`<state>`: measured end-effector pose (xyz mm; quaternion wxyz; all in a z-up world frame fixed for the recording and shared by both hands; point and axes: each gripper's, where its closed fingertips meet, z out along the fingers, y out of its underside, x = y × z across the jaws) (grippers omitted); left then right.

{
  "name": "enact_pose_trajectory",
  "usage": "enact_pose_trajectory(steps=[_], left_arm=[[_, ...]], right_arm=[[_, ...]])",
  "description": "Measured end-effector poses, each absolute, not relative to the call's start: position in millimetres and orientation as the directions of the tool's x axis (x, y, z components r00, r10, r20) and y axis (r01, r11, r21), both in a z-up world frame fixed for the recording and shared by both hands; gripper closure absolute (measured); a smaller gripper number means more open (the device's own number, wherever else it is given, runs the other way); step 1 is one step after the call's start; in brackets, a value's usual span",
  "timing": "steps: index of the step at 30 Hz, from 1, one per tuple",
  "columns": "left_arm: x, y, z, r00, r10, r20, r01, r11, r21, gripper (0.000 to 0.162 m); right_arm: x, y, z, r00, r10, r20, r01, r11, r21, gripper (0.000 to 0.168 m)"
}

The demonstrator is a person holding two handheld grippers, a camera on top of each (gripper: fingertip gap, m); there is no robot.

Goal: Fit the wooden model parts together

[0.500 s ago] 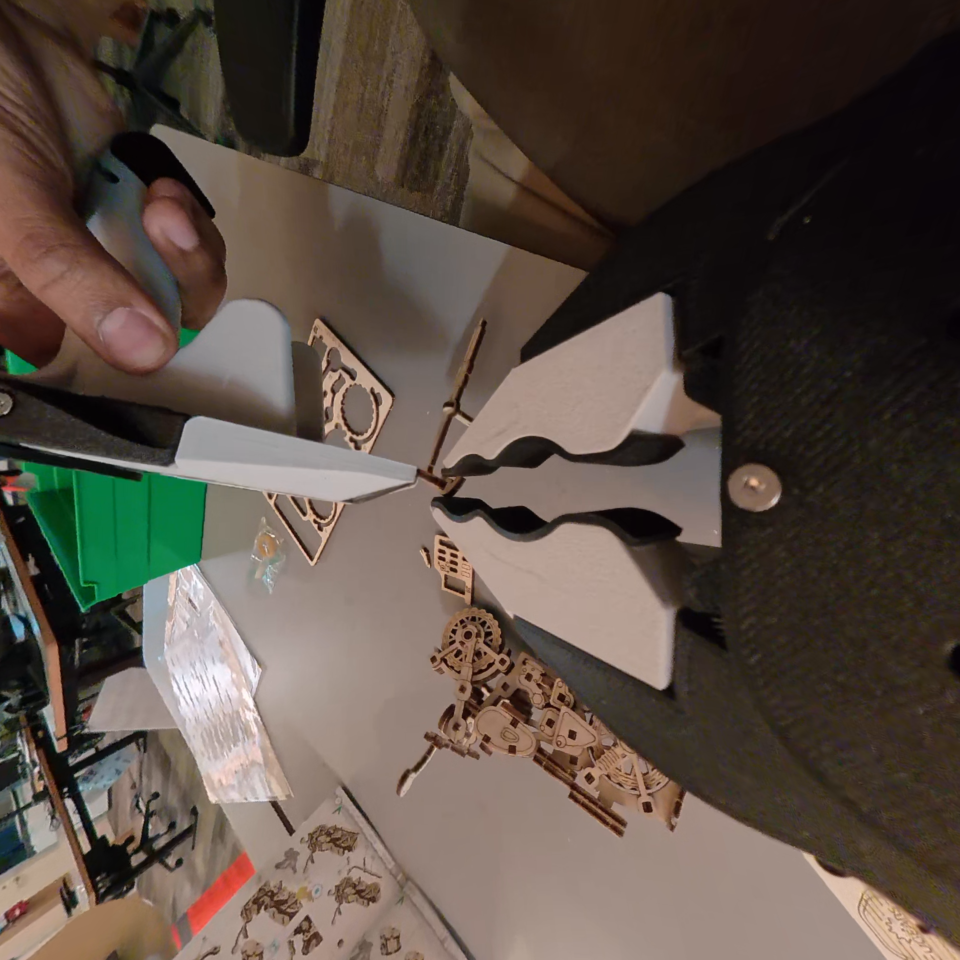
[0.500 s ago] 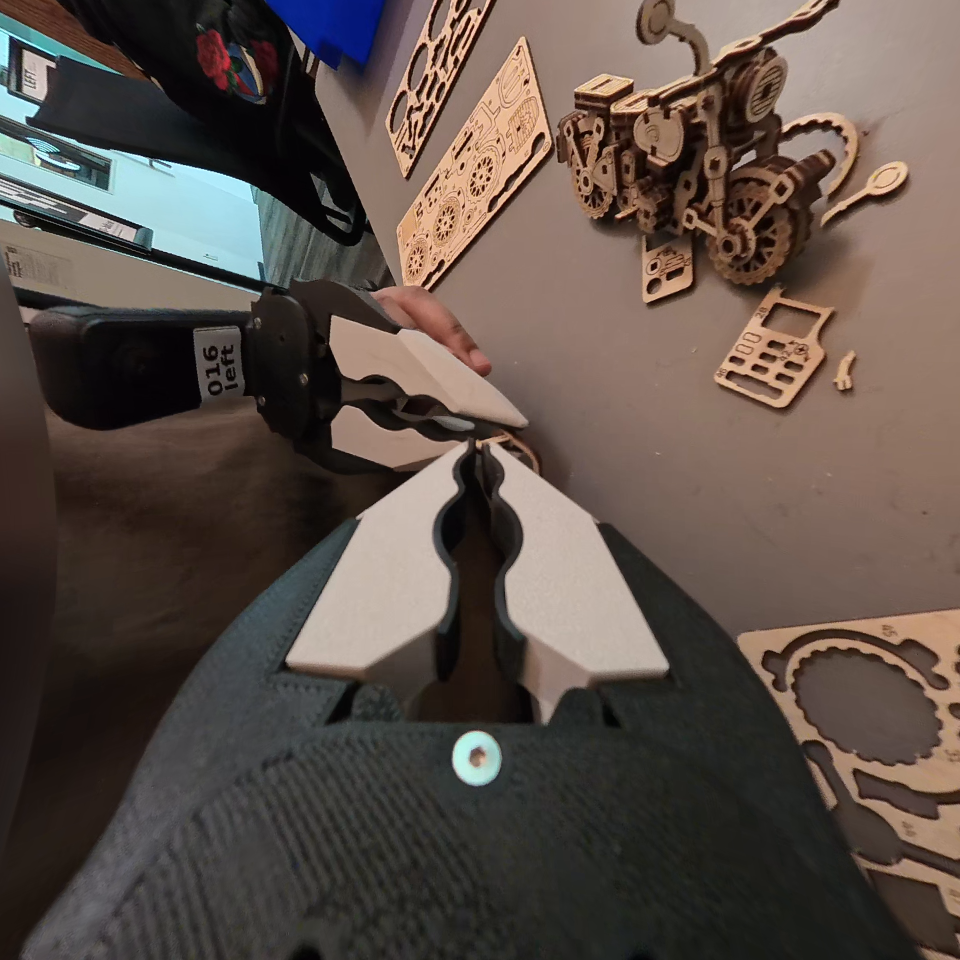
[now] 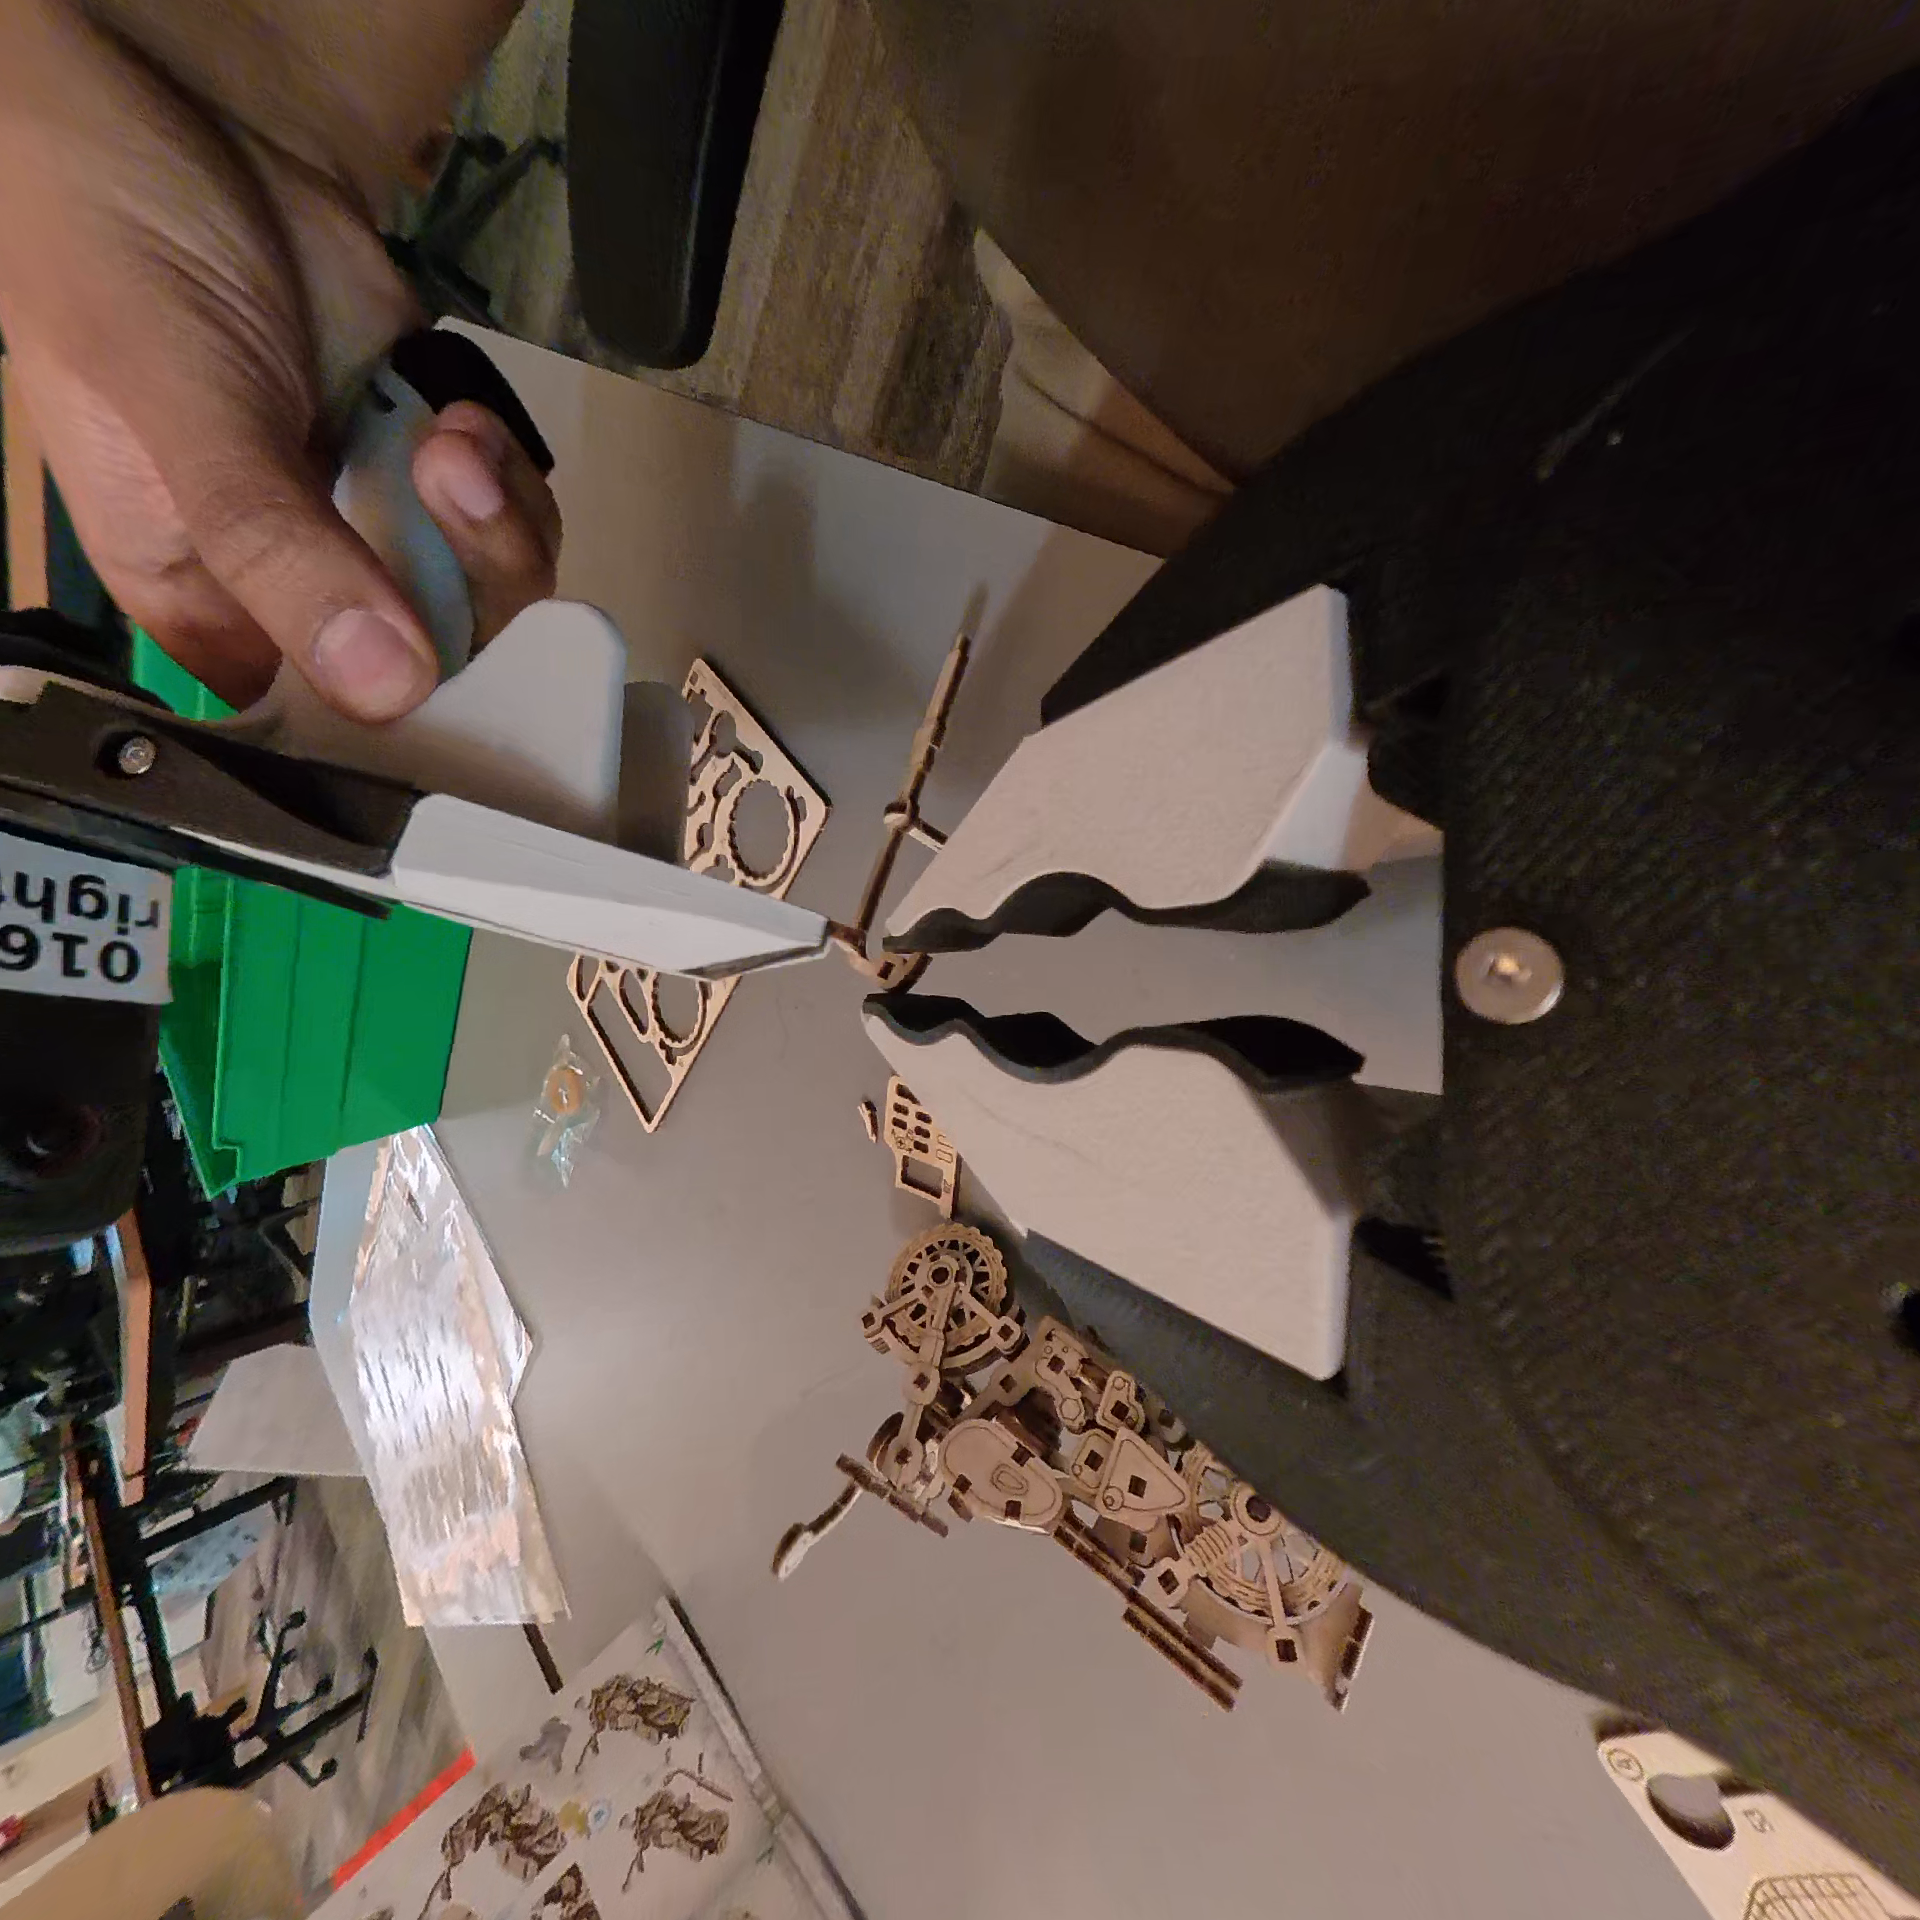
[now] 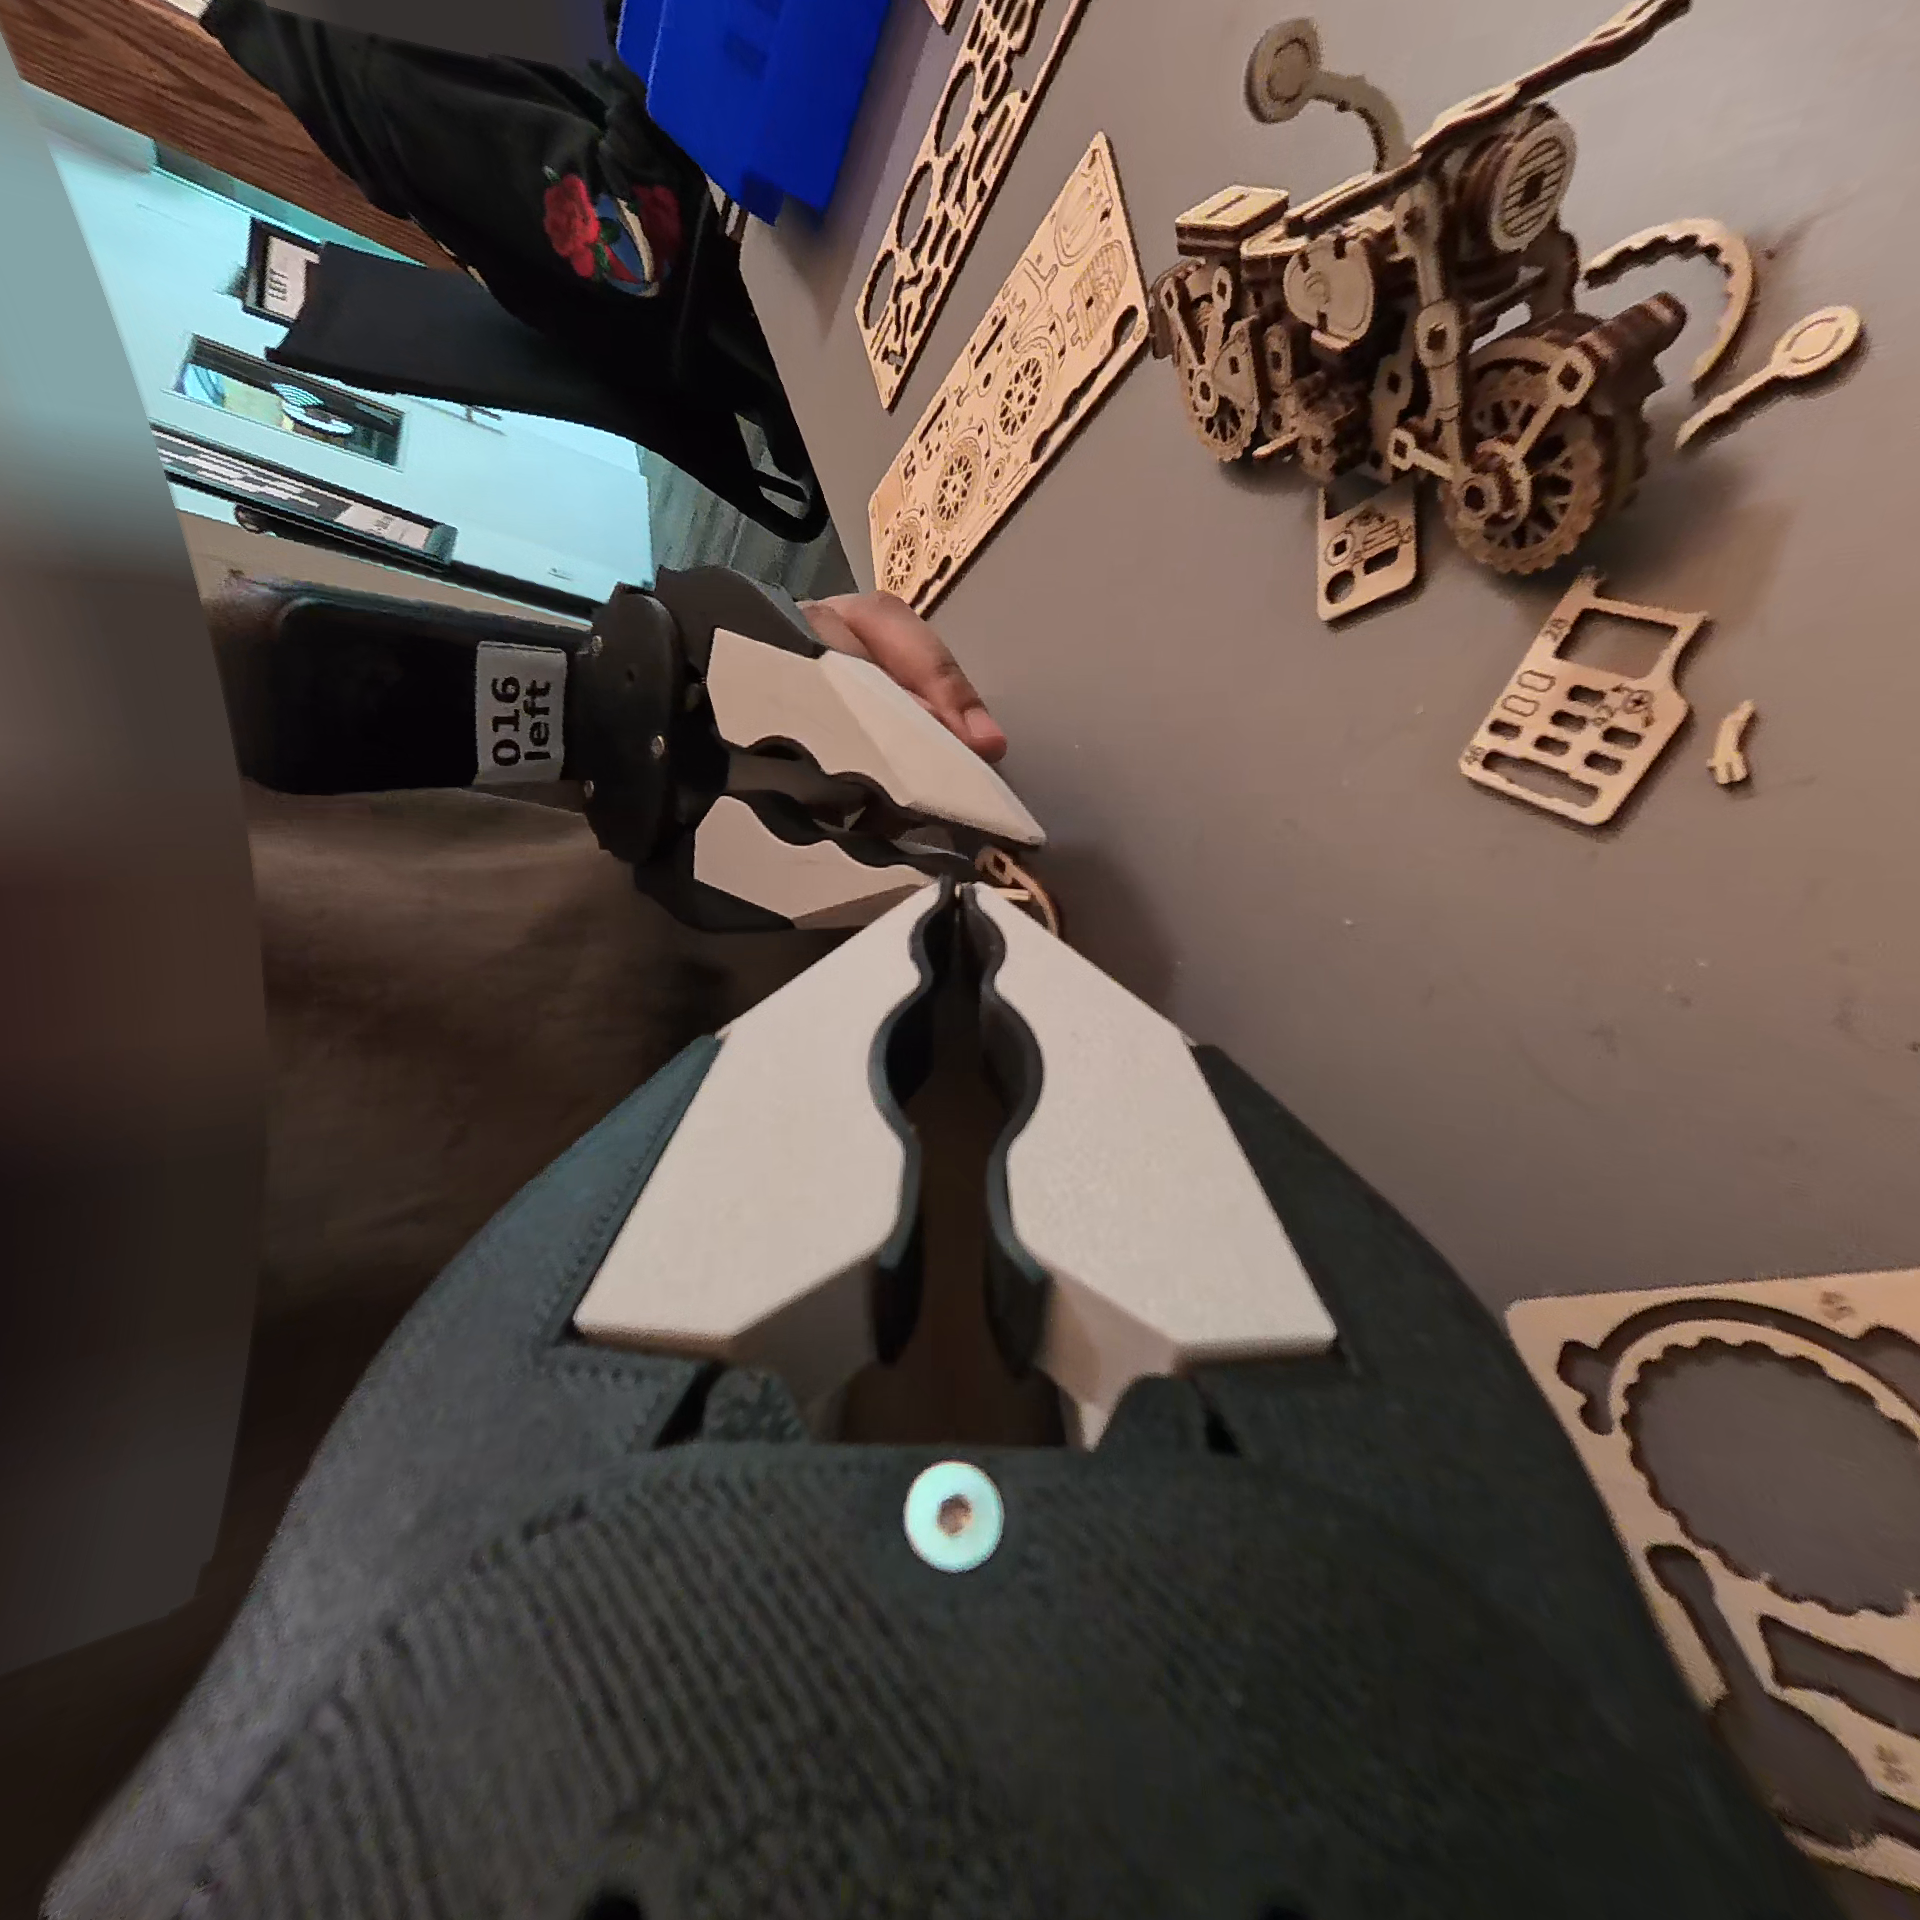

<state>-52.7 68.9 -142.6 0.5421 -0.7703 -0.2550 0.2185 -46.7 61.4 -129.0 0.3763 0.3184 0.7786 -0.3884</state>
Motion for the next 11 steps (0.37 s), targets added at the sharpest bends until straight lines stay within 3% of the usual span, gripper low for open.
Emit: enact_pose_trajectory(steps=[11], left_arm=[[-56, 63, -134, 0.771, 0.636, 0.039, 0.194, -0.176, -0.965, 0.157]], right_arm=[[-48, 57, -107, -0.418, 0.034, -0.908, 0.834, 0.411, -0.369, 0.168]])
